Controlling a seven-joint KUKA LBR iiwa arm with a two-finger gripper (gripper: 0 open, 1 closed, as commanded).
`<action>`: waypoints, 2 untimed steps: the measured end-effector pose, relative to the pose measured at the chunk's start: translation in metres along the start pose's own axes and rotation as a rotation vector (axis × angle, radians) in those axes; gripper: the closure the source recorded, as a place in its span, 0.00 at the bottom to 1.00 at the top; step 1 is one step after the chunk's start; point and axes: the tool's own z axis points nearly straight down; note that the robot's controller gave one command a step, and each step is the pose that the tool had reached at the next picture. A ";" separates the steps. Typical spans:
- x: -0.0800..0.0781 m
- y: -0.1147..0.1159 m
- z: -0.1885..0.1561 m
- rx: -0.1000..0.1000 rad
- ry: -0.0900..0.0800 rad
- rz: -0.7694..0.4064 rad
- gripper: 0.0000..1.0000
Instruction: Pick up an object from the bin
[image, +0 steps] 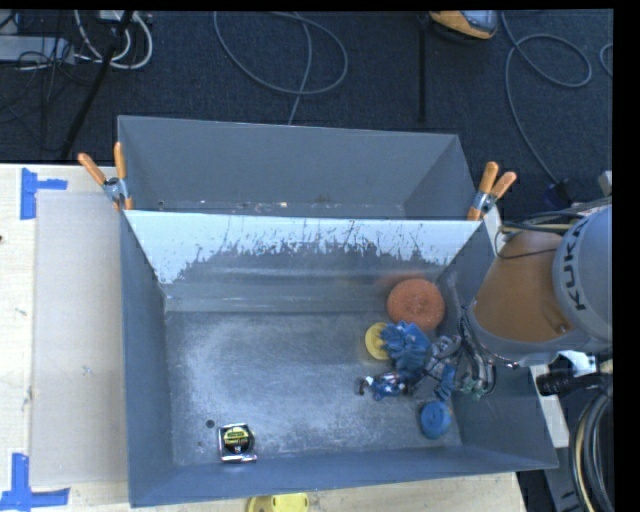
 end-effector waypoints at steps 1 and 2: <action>0.000 0.000 -0.004 0.001 0.003 0.000 1.00; 0.003 -0.001 -0.021 0.005 0.015 -0.002 1.00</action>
Offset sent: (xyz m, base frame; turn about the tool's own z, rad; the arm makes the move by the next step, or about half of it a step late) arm -0.0001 0.0001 0.0570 -0.0001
